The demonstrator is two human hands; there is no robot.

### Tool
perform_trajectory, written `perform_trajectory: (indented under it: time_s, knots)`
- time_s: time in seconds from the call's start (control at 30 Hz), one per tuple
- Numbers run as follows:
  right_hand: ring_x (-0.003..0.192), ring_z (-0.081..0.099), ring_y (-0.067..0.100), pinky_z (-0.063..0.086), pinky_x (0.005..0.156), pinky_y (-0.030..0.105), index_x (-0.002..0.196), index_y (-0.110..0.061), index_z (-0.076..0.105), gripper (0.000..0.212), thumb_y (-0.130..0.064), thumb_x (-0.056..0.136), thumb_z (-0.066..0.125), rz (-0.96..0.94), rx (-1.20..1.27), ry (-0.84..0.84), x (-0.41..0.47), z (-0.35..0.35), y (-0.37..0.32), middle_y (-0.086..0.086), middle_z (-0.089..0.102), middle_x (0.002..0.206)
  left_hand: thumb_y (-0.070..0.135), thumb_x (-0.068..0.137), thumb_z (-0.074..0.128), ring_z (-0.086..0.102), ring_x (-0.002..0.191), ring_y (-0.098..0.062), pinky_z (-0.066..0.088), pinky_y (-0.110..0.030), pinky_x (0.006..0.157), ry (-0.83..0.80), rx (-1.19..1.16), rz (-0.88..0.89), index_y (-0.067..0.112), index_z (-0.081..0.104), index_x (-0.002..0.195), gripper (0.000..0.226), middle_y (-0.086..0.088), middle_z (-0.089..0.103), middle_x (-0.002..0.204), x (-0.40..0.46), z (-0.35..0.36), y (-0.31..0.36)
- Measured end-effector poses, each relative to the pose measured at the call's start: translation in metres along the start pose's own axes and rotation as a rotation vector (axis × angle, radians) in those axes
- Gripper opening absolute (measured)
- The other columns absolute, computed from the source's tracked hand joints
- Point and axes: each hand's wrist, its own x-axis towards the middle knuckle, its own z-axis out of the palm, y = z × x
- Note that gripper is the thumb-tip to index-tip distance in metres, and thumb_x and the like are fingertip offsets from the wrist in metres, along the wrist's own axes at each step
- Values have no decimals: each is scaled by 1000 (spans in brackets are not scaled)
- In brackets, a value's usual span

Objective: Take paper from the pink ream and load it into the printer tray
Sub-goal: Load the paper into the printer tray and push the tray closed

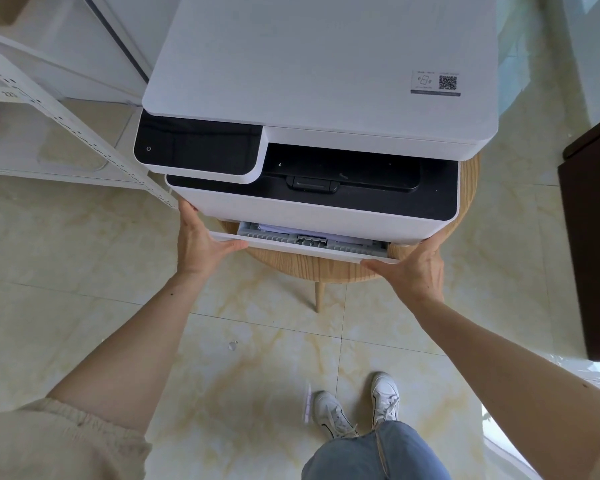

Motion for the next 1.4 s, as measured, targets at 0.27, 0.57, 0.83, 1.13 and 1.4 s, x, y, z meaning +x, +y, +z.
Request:
perform_trajectory:
  time_s: [0.27, 0.57, 0.83, 1.13, 1.4]
  knots:
    - [114, 54, 30, 46, 80, 33, 144, -16, 17, 116, -33, 58, 93, -19, 36, -3, -1, -4, 1, 8, 54, 131, 38, 41, 96, 54, 113, -26, 49, -40, 91, -1, 62, -19, 6, 36, 124, 107, -10, 55, 123, 7, -4, -2]
    - [118, 53, 30, 50, 92, 40, 144, -22, 18, 122, -38, 51, 95, -45, 32, 20, 2, -4, 3, 8, 54, 134, 45, 32, 95, 61, 107, -25, 54, -41, 87, -71, -5, -61, 17, 39, 125, 112, -4, 60, 122, 20, -13, -12]
    - [112, 57, 31, 51, 87, 38, 142, -16, 25, 118, -41, 50, 94, -49, 22, 17, 6, -2, 8, 8, 59, 128, 37, 38, 97, 63, 110, -17, 55, -38, 91, -134, -33, -52, 16, 30, 130, 116, 0, 67, 119, 25, -14, -14]
    - [111, 57, 30, 45, 82, 29, 140, -13, 31, 114, -32, 49, 97, 0, 44, 44, 6, 0, 5, 6, 61, 125, 46, 35, 95, 65, 90, -23, 55, -34, 76, -134, 7, -61, 16, 40, 125, 110, 5, 67, 108, 28, -18, -15]
    - [98, 55, 18, 41, 80, 27, 133, -16, 43, 99, -39, 51, 94, 90, 126, 189, 9, 6, -5, -6, 61, 107, 59, 33, 87, 69, 93, -26, 54, -37, 79, 46, -9, -129, 11, 48, 117, 105, -2, 74, 97, 31, -9, -3]
